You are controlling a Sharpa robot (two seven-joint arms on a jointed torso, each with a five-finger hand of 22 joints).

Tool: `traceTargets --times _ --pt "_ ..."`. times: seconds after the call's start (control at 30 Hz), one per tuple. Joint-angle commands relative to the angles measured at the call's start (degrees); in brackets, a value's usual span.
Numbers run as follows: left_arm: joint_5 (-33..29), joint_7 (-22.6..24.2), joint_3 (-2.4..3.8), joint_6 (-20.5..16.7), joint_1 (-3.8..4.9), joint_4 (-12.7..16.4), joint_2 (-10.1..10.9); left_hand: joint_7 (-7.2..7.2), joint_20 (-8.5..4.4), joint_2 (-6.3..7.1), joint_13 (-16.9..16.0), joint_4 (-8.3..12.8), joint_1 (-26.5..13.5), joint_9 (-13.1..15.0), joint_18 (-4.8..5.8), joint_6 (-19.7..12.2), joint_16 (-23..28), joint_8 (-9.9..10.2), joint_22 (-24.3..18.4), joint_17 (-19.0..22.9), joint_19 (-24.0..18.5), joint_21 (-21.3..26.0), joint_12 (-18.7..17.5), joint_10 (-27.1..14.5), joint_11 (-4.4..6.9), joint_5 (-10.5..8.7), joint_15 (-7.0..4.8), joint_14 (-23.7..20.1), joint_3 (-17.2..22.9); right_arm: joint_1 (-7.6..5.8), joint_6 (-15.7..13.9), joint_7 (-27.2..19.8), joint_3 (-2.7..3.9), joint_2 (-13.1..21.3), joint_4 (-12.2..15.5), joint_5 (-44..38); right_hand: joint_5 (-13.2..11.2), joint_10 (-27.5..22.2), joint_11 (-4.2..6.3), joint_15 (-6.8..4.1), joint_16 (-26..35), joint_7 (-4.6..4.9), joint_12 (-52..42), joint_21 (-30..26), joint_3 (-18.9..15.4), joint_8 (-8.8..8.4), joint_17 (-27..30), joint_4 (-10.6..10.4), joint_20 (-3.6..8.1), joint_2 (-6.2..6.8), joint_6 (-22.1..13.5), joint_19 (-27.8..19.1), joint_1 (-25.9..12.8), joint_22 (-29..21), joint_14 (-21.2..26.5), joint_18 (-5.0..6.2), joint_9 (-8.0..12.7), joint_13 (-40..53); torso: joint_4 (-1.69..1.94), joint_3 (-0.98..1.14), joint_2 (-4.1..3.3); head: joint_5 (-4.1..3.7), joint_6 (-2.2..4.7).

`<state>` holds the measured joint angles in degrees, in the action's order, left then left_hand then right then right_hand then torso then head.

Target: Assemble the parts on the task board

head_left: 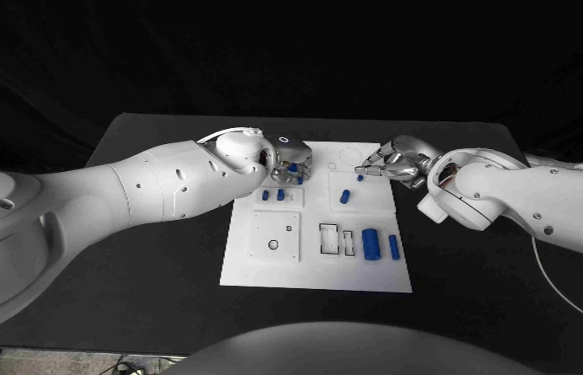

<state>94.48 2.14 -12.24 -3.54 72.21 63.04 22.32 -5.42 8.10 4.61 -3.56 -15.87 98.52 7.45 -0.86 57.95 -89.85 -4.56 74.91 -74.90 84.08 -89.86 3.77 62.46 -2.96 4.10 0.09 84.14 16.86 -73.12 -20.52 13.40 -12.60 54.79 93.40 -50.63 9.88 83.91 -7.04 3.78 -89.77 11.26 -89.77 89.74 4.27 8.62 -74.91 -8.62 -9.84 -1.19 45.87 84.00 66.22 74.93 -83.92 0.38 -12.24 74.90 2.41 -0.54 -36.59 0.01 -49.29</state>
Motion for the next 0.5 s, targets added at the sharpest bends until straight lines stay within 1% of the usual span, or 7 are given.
traceTargets --times 0.03,0.27,0.5 --pt "0.97 -0.36 -0.19 1.49 -0.27 -0.03 -0.01 0.13 -0.4 0.46 -0.06 -0.13 -0.27 0.05 0.86 0.53 -0.15 -0.21 15.09 -15.1 5.92 -0.14 0.18 0.31 0.2 -0.25 -0.24 5.86 0.36 0.03 0.81 -0.07 -0.01 -0.06 -0.01 -0.13 0.34 6.09 -0.4 0.42 -0.23 0.01 -0.23 0.26 -0.26 0.1 -15.09 -0.14 -0.54 -0.43 0.28 6.0 -0.19 15.07 -6.08 -0.38 -0.08 15.1 -0.01 0.0 0.01 0.01 -0.03" --pt "1.43 -0.45 -0.19 1.74 -0.27 -0.04 0.04 0.17 -0.41 0.54 -0.06 -0.13 -0.36 0.07 0.86 0.72 -0.15 -0.28 15.09 -15.1 5.92 -0.14 0.19 0.38 0.25 -0.26 -0.31 5.86 0.39 0.03 0.82 -0.09 -0.01 -0.06 -0.02 -0.1 0.34 6.09 -0.4 0.42 -0.23 0.01 -0.23 0.26 -0.26 0.1 -15.09 -0.14 -0.54 -0.43 0.28 6.0 -0.19 15.07 -6.08 -0.38 -0.08 15.1 -0.02 0.0 0.0 -0.02 -0.07" --pt "1.69 -0.3 -0.19 1.82 -0.28 -0.03 0.06 0.2 -0.44 0.56 -0.22 -0.03 -0.67 0.17 0.86 1.69 -0.15 -0.63 15.09 -15.1 5.92 -0.14 0.63 1.58 0.39 -0.27 -0.42 5.86 0.66 0.03 0.83 -0.09 -0.01 -0.04 -0.02 -0.05 0.34 6.09 -0.4 0.42 -0.23 0.01 -0.23 0.26 -0.26 0.1 -15.09 -0.14 -0.54 -0.43 0.28 6.0 -0.19 15.07 -6.08 -0.38 -0.08 15.1 -0.01 -0.01 -0.01 0.0 -0.11"
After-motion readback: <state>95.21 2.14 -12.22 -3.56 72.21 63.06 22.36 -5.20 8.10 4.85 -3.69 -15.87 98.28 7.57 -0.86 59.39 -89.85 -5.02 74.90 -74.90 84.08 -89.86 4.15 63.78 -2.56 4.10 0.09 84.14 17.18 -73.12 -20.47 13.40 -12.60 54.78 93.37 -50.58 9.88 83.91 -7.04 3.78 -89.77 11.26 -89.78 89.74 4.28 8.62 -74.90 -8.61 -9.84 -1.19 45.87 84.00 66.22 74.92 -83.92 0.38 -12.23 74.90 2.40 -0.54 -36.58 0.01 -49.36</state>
